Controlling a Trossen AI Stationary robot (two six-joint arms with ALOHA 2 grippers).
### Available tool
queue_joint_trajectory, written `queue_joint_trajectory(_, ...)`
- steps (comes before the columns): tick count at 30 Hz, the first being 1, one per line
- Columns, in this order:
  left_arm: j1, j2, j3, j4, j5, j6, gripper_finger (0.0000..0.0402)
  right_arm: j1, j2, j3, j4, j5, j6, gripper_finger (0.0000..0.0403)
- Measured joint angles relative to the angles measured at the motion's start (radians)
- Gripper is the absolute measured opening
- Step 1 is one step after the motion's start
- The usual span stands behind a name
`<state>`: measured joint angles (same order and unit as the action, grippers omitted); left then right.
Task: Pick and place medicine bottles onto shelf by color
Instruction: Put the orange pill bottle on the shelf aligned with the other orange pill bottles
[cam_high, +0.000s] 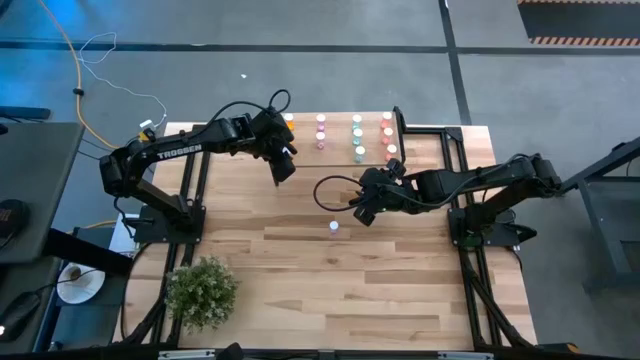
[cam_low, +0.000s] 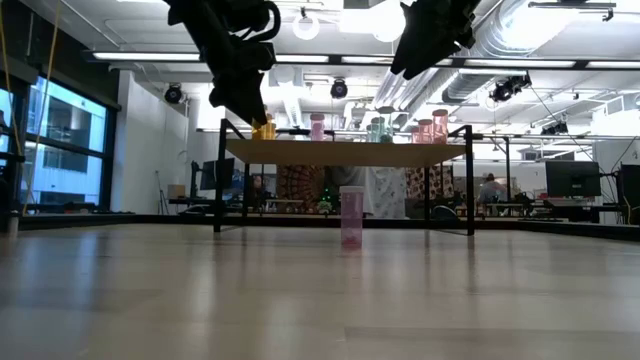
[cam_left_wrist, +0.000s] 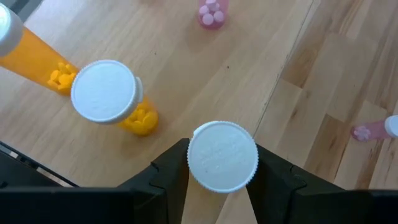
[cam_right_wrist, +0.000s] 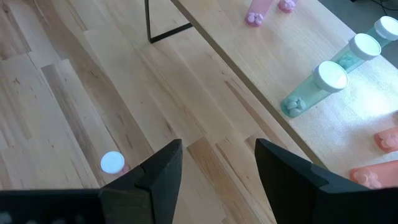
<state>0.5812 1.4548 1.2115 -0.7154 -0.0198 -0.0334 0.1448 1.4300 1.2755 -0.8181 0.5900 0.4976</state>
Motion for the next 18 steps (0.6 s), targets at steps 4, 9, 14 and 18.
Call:
queue_joint_trajectory(4,0.000,0.000,0.000,0.007,-0.015,0.001,0.0134,0.000,0.000,0.000,0.000,0.000,0.000,0.0195)
queue_joint_trajectory(9,0.000,0.000,0.000,0.006,-0.016,0.002,0.0134,0.000,0.000,0.000,0.000,0.000,0.000,0.0195)
queue_joint_trajectory(14,0.000,0.000,0.000,-0.001,-0.017,0.001,0.0134,0.000,0.000,0.000,0.000,0.000,0.000,0.0195)
queue_joint_trajectory(18,0.000,0.000,0.000,-0.006,-0.018,0.000,0.0134,0.000,0.000,0.000,0.000,0.000,0.000,0.0195)
